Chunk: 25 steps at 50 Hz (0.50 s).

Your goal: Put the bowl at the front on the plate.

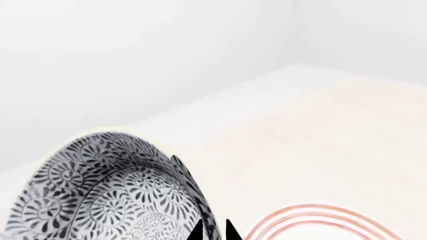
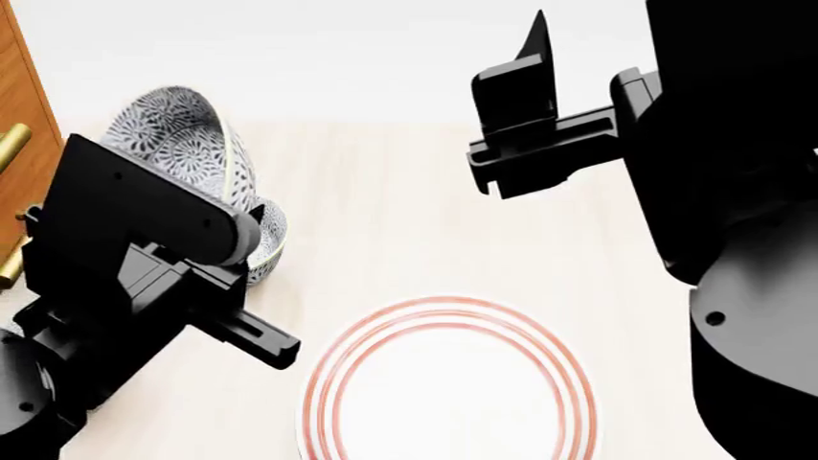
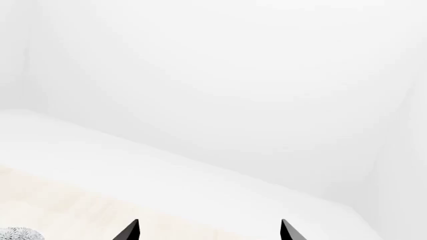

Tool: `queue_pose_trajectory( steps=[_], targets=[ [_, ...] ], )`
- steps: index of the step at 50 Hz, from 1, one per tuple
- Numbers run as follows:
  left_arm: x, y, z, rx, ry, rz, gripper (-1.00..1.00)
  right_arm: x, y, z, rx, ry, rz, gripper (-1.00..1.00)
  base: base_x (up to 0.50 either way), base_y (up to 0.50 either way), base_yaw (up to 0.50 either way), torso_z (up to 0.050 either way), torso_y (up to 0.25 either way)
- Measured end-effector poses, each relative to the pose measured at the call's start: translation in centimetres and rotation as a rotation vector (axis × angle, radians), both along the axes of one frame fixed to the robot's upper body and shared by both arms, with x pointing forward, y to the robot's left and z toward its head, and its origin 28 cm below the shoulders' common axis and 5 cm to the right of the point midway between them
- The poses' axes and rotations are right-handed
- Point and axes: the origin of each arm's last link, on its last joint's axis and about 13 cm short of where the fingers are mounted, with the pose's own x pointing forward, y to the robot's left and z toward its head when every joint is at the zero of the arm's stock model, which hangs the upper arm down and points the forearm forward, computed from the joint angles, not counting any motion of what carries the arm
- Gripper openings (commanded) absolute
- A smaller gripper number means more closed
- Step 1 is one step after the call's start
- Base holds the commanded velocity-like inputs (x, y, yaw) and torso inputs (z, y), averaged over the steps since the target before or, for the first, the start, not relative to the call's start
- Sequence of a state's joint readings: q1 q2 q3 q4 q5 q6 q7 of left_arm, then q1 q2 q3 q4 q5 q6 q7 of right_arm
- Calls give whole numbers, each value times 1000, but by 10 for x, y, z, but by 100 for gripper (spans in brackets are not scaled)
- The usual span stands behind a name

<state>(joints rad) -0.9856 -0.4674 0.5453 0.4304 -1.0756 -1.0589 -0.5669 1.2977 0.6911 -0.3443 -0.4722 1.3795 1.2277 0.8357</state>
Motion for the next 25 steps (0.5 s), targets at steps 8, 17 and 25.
queue_pose_trajectory(
  steps=[8, 17, 25],
  targets=[
    [7, -7, 5, 14, -21, -35, -100, 2, 1, 0, 0, 0, 6, 100, 0, 0, 0, 0, 1],
    [20, -15, 6, 62, -45, -60, -100, 3, 1, 0, 1, -7, 14, 100, 0, 0, 0, 0, 0],
    [30, -23, 10, 104, -71, -88, -100, 5, 2, 1, 2, -17, 23, 100, 0, 0, 0, 0, 1]
  ],
)
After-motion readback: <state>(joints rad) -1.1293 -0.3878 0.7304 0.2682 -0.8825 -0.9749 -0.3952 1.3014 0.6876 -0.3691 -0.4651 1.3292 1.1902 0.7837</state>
